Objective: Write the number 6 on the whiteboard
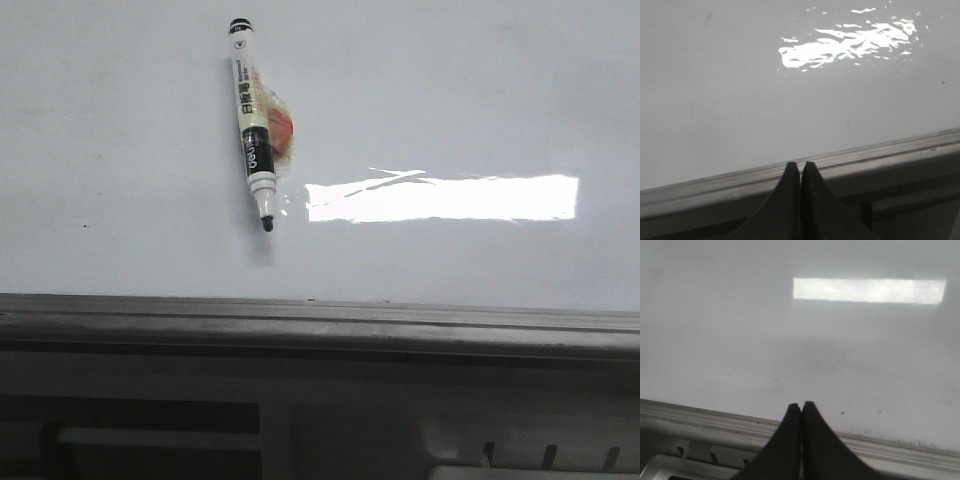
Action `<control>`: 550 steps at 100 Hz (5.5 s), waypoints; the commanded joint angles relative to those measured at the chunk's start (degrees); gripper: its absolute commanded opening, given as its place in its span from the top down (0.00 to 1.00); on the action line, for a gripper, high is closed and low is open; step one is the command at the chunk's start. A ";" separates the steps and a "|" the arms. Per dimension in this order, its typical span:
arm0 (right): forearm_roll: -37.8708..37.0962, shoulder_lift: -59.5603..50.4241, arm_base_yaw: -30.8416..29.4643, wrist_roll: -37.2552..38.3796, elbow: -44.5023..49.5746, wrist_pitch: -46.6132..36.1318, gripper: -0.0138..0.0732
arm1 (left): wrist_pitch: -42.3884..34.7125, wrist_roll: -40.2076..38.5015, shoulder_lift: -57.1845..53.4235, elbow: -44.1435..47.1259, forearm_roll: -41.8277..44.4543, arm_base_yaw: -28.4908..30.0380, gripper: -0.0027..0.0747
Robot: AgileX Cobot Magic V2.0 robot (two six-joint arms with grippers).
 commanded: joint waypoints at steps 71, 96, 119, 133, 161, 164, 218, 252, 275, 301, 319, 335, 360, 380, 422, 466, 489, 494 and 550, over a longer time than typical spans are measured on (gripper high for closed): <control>29.80 -0.83 -0.09 0.20 0.69 -26.52 0.91 | -16.41 -0.80 -1.60 2.54 -62.69 -0.44 0.99; 24.92 0.31 0.52 0.53 -11.85 -12.43 0.91 | -1.04 0.43 1.12 -6.45 -51.75 -0.44 0.99; 17.55 8.14 1.95 -0.03 -25.21 6.96 0.70 | 16.30 0.51 20.70 -26.34 -20.87 -0.44 0.88; 17.66 12.08 2.60 -0.03 -28.92 11.28 0.42 | 21.13 0.56 33.38 -34.62 -18.65 -4.70 0.48; 17.66 12.74 2.73 -0.03 -29.73 12.31 0.37 | 11.87 0.56 51.10 -37.28 -26.36 -21.52 0.47; 17.66 12.74 2.73 -0.03 -29.73 12.31 0.37 | 9.28 0.56 52.90 -37.28 -27.31 -23.37 0.47; 17.66 12.74 2.73 -0.03 -29.73 12.31 0.37 | -13.29 0.56 72.21 -42.03 -36.39 -39.46 0.47; 18.68 12.74 2.73 -0.33 -29.83 12.31 0.37 | -14.11 0.56 75.15 -42.23 -36.89 -39.46 0.99; 43.02 15.88 5.99 -33.95 -30.71 16.45 0.37 | 5.66 19.70 69.26 -43.49 -21.33 -42.45 0.99; 58.13 28.11 11.34 -56.89 -30.71 25.83 0.37 | 16.15 33.65 67.21 -43.49 -4.42 -47.21 0.99; 65.08 32.58 14.73 -68.14 -30.71 26.07 0.37 | 12.54 33.65 67.21 -43.49 -4.43 -47.92 0.99; 65.17 35.34 17.75 -69.53 -30.78 23.21 0.37 | 11.22 34.01 67.21 -43.49 -4.43 -47.92 0.99; 67.31 39.49 21.09 -75.42 -30.92 20.71 0.37 | 6.65 34.01 67.21 -43.57 -4.43 -47.92 0.99; 69.55 42.02 22.55 -78.64 -31.47 18.40 0.37 | 6.65 34.01 67.21 -43.57 -4.43 -47.92 0.99; 79.79 54.76 26.24 -88.44 -35.93 16.67 0.37 | 6.65 34.01 67.21 -43.57 -4.43 -47.92 0.99; 83.64 64.69 30.77 -88.52 -38.82 17.19 0.55 | 6.65 34.01 67.21 -43.57 -4.43 -47.92 0.99; 83.64 66.54 31.38 -88.52 -38.82 17.19 0.90 | 6.65 34.01 67.21 -43.57 -4.43 -47.92 0.99; 83.64 66.54 31.38 -88.52 -38.82 17.19 0.92 | 6.65 34.01 67.21 -43.57 -4.43 -47.92 0.99; 79.03 59.52 31.38 -85.76 -38.82 13.61 0.91 | 7.01 32.84 62.50 -43.77 -10.34 -47.92 0.22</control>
